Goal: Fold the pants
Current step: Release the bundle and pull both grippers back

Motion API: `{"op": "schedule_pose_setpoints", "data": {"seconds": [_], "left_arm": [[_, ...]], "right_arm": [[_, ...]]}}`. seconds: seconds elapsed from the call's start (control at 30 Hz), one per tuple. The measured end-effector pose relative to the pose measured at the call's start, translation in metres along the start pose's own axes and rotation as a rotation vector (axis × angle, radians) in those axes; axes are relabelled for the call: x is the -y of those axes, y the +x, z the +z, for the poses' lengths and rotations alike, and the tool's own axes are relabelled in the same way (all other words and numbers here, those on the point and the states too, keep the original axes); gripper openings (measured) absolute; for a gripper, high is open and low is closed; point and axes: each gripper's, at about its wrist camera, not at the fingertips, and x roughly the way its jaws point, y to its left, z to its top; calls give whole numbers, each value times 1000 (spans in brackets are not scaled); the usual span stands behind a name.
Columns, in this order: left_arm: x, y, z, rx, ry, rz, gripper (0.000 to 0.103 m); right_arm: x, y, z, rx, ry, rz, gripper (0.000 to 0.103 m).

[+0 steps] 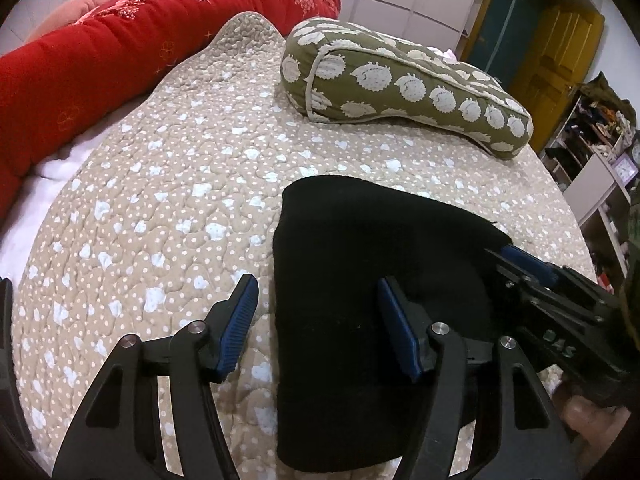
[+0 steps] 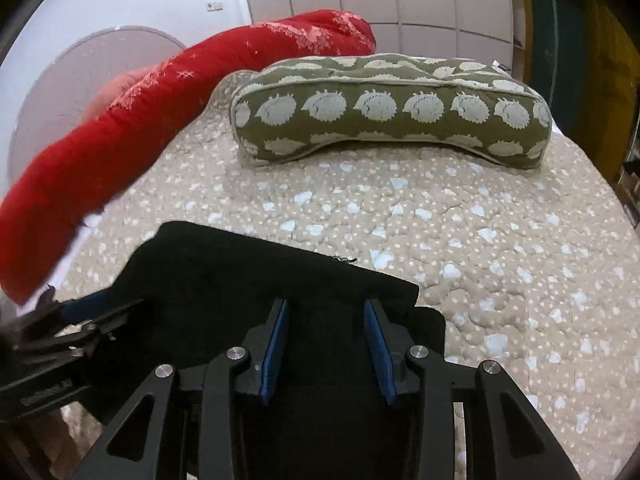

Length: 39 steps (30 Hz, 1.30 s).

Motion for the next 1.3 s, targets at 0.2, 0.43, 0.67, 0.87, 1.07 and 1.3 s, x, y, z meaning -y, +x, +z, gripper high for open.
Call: {"op": "schedule_pose_setpoints", "data": {"seconds": [0.2,0.43,0.67,0.87,1.07,1.3], "left_arm": [[5,-4,-1,11,20,30,62],[11,-21,-12,31,50,77,62],[14,-47,-29,69,64,114,62],[21,-66,-46,100,70,102,62],[30,-86,-58,135,92,111,62],[36,-108,-63,186,106,118,62]], "right_arm": [[-8,-50,-23,39,-9,44,38],[-25,-50,-49,32,-80,-11,38],[-13,-83,-50,82,8,-10,40],[-8,-101,-61,92,60,-26,41],[-12,-120,-61,128,66,-46,44],[-19,-131,-64,134,53,-53,44]]}}
